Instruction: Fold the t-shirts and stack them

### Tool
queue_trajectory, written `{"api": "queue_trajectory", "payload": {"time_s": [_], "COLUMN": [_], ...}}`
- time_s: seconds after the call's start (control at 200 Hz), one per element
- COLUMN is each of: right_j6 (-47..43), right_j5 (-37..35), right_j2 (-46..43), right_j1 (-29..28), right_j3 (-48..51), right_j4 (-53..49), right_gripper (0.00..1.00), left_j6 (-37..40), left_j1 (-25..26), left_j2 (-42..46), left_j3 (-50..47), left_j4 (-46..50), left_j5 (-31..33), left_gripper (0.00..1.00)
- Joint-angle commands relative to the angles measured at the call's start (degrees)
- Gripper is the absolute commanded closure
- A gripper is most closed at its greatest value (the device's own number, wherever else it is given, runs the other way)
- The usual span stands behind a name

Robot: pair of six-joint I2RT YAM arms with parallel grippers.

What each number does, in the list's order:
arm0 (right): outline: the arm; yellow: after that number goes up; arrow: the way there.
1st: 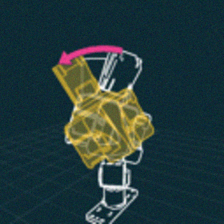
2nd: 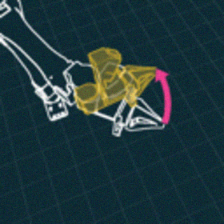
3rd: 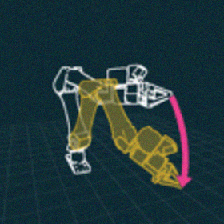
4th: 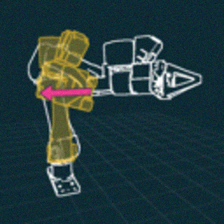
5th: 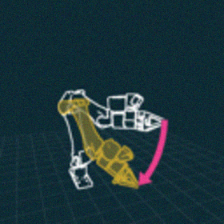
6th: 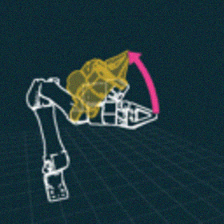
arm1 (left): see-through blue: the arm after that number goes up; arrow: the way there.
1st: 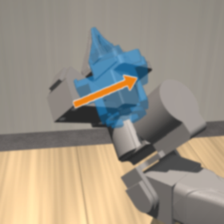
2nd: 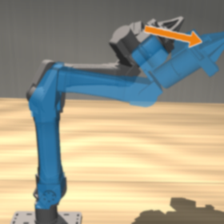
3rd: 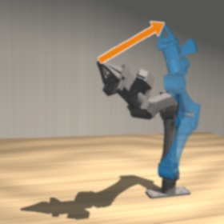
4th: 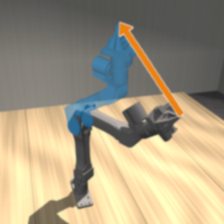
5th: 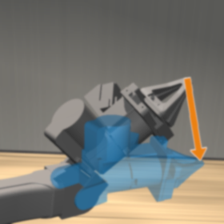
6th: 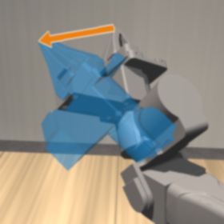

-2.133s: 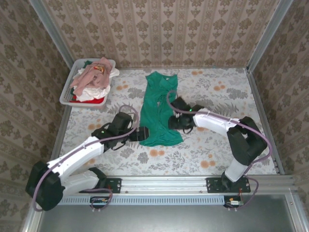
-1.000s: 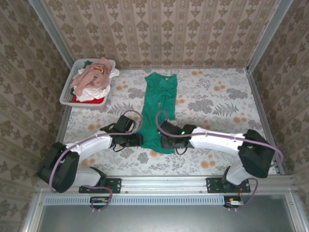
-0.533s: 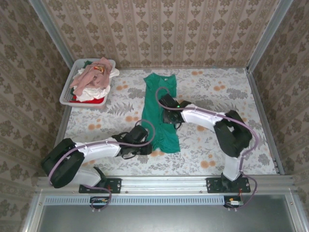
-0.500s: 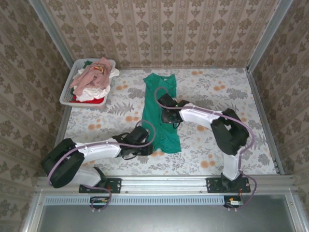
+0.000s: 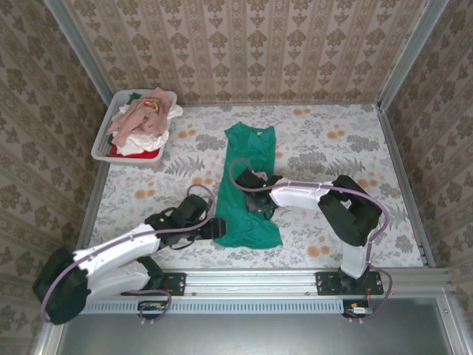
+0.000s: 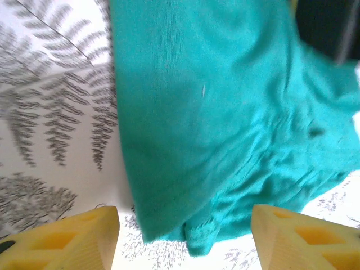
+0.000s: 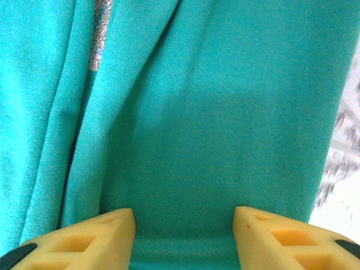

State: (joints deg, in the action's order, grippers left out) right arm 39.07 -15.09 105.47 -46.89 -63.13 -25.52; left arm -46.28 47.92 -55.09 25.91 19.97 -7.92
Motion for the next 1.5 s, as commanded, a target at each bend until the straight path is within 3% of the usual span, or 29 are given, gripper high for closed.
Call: {"api": "queue_trajectory", "payload": {"time_s": [0.0, 0.055, 0.185, 0.41, 0.495, 0.605, 0.84, 1.015, 1.285, 1.495], "right_j6": [1.3, 0.3, -2.5, -6.6, -7.7, -9.0, -12.5, -13.5, -12.4, -12.2], "right_j5": [-1.8, -2.5, 1.7, 1.1, -0.2, -0.6, 0.1, 0.8, 0.7, 2.6], "right_j2": [-3.0, -4.2, -4.7, -2.9, 2.5, 12.1, 35.3, 47.6, 49.9, 49.8], "right_j1": [0.0, 0.2, 2.9, 10.5, 13.3, 16.6, 18.7, 19.8, 20.7, 21.7], "right_j3": [3.5, 3.9, 1.0, -14.2, -22.4, -34.8, -68.5, -86.8, -87.4, -87.6], "right_j4": [-3.3, -3.0, -3.4, -4.9, -7.5, -9.6, -23.0, -31.3, -33.0, -32.3], "right_gripper": [0.42, 0.42, 0.41, 0.42, 0.42, 0.42, 0.42, 0.45, 0.59, 0.81], "left_j6": [3.9, 5.2, 8.2, 16.4, 18.0, 18.0, 14.8, 13.1, 10.4, 8.8], "left_j1": [-2.5, -4.4, -7.7, -12.7, -14.8, -14.8, -13.2, -11.6, -9.2, -8.7], "left_j2": [6.4, 8.8, 7.8, -10.4, -18.2, -22.6, -22.9, -22.0, -19.0, -16.0], "left_j3": [0.8, 0.9, 1.7, 12.2, 18.1, 20.1, 13.4, 8.9, 4.3, 1.7], "left_j4": [6.5, 7.0, 6.3, 2.3, 1.9, 0.4, -2.3, -3.3, -3.4, -3.1], "left_j5": [-0.4, -1.0, -3.6, -4.7, -6.4, -6.3, -6.5, -7.4, -7.9, -7.5], "left_gripper": [0.28, 0.23, 0.23, 0.16, 0.23, 0.24, 0.24, 0.27, 0.35, 0.36]}}
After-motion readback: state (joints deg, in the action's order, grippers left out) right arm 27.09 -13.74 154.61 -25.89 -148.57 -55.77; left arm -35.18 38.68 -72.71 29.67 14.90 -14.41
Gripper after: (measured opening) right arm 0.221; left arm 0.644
